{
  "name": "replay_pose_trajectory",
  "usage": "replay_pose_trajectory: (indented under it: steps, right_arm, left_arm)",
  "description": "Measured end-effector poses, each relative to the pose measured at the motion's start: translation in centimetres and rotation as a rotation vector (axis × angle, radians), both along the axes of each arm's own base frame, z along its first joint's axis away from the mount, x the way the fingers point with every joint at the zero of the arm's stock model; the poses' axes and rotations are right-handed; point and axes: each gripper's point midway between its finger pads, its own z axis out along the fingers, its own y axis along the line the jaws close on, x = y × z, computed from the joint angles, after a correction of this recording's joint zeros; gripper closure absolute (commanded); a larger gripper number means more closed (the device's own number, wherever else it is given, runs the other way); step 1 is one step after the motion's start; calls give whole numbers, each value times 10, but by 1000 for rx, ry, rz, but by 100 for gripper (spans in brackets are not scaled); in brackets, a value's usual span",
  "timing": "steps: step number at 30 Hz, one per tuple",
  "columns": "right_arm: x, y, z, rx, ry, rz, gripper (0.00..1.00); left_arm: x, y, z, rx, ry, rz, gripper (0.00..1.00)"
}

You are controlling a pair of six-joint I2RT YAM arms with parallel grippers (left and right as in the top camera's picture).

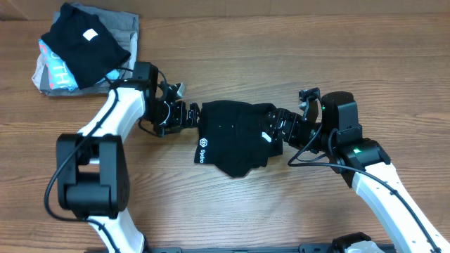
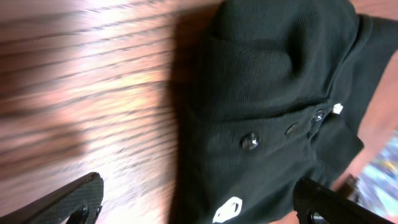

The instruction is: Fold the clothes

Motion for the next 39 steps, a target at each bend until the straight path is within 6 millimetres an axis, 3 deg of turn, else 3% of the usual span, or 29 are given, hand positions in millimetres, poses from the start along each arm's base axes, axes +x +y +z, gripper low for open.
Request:
replay_pose_trajectory:
  steps: [4, 9, 15, 18, 21, 26, 35, 39]
  right_arm:
    - [1, 0, 0, 1, -3, -1, 0]
    - [1, 0, 1, 2, -9, -1, 0]
    - [2, 0, 2, 2, -11, -1, 0]
    - [2, 0, 2, 2, -10, -1, 0]
    - [2, 0, 2, 2, -10, 0, 0]
    - [2, 0, 2, 2, -10, -1, 0]
    - [1, 0, 1, -1, -14, 3, 0]
    - [2, 0, 1, -7, -22, 7, 0]
  left_arm:
    - [-2, -11, -17, -71, 40, -19, 0]
    - [5, -26, -17, -183, 46, -30, 0]
    - [12, -62, -13, -398, 45, -75, 0]
    - [10, -77, -14, -467, 53, -102, 18]
    - [7, -89, -22, -489, 63, -125, 53]
    - [4, -98, -41, -470, 84, -124, 96]
    - [12, -96, -42, -444, 103, -95, 96]
    - [36, -87, -39, -308, 79, -84, 96]
